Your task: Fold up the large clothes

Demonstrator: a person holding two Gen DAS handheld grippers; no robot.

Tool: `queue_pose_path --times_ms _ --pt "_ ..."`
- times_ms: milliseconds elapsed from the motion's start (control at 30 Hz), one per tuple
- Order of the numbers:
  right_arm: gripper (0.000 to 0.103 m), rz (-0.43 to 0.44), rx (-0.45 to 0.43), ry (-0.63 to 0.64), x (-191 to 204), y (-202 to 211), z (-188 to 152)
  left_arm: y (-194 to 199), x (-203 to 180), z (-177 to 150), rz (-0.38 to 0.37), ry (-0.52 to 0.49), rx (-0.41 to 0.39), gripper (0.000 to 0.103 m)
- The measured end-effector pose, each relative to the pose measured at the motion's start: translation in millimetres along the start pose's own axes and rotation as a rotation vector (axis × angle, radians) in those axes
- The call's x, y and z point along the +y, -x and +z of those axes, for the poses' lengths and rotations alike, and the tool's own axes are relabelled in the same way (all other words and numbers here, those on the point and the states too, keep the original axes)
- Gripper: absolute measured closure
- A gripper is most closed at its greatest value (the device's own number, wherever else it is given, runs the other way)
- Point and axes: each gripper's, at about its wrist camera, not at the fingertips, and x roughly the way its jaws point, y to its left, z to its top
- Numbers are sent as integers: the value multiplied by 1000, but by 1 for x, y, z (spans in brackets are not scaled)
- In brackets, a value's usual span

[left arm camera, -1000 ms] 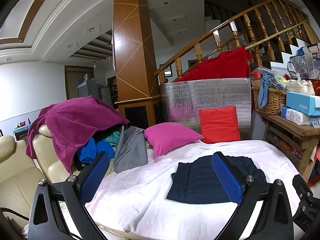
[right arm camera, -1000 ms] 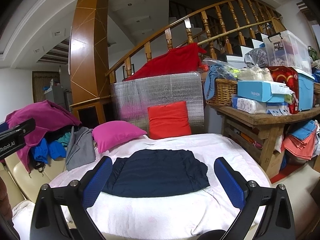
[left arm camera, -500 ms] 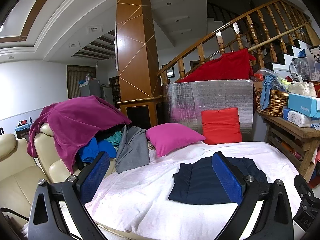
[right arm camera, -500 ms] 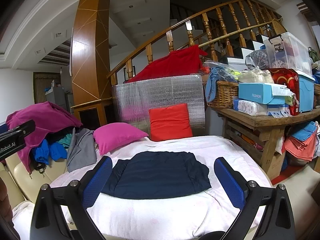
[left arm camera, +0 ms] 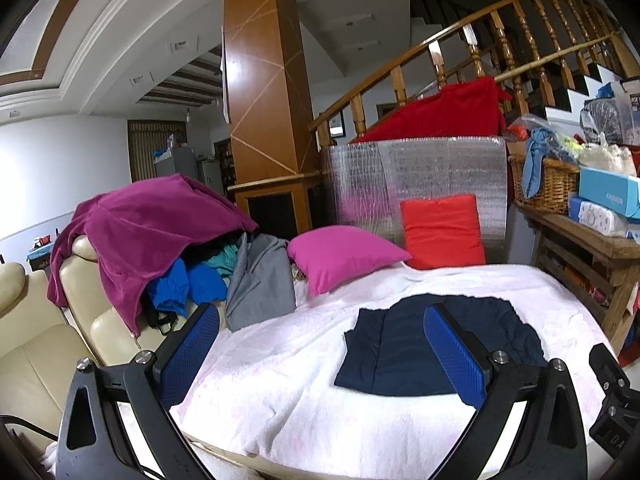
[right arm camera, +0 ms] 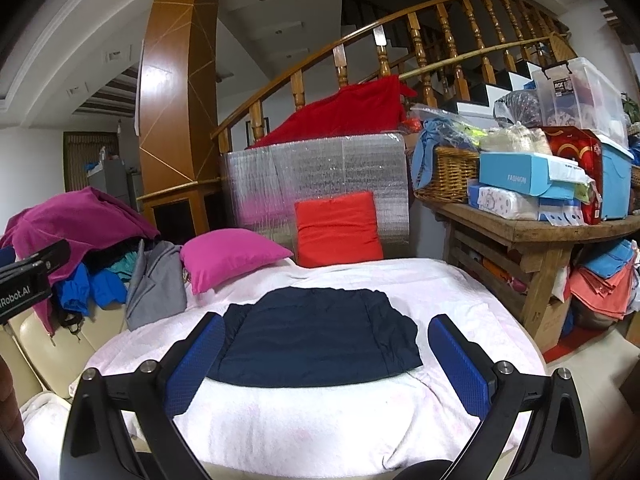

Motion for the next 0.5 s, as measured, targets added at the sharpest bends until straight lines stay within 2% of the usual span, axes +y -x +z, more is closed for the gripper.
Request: queue_pose_path --times_ms 400,500 --pt "0 -38 57 25 5 -46 1 -49 5 -3 -4 28 63 1" --pt "0 -54 55 44 5 -60 7 -63 10 -3 -45 41 57 1"
